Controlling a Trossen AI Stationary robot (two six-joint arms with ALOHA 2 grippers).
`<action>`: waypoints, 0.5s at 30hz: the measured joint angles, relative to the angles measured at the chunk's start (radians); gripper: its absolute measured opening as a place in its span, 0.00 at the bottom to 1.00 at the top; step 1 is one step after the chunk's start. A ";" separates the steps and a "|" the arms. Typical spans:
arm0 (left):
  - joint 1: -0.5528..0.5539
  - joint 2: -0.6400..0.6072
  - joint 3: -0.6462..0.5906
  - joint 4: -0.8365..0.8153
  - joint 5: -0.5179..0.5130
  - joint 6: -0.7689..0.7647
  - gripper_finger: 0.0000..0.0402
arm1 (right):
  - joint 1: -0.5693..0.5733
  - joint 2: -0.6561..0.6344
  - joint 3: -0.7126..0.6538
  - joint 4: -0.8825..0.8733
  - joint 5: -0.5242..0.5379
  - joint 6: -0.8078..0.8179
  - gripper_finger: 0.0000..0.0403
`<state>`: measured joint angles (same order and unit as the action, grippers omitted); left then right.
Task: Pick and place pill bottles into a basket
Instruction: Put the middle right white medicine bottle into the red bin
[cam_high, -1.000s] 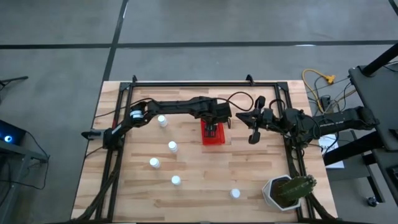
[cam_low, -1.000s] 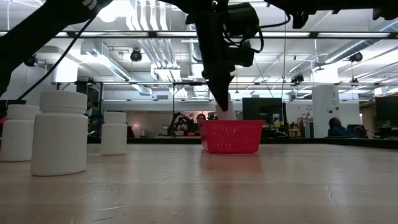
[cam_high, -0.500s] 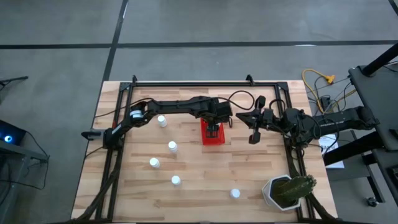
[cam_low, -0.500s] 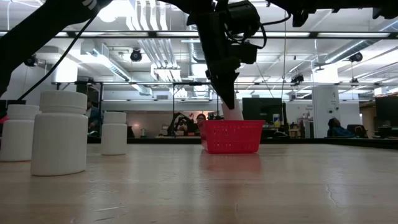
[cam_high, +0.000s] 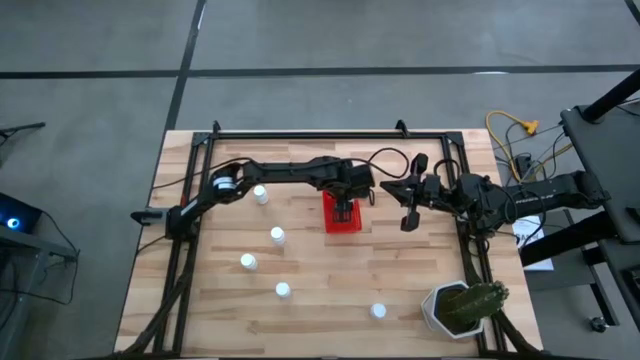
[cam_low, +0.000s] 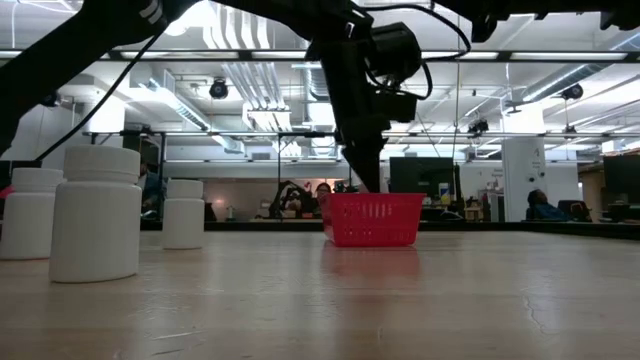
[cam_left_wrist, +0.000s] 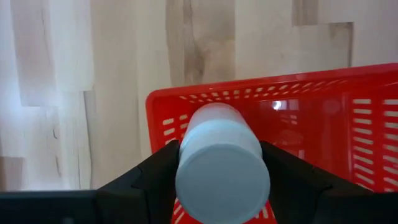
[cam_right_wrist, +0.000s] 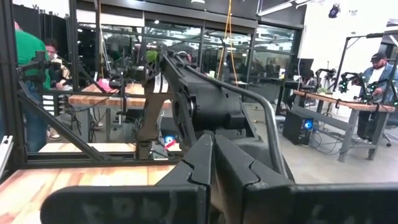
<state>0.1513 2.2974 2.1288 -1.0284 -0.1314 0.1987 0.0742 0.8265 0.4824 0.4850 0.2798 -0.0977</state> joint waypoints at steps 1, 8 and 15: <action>0.002 0.001 0.000 0.000 0.000 0.000 0.48 | 0.000 0.000 0.000 -0.001 0.000 0.000 0.02; 0.010 0.001 0.000 0.013 -0.002 0.000 0.48 | 0.000 0.000 0.000 -0.004 0.000 0.000 0.02; 0.018 0.001 0.000 0.029 -0.004 -0.001 0.48 | 0.000 0.000 0.000 -0.010 0.000 0.004 0.02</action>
<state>0.1693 2.2986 2.1284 -0.9989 -0.1356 0.1978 0.0742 0.8265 0.4824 0.4747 0.2802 -0.0939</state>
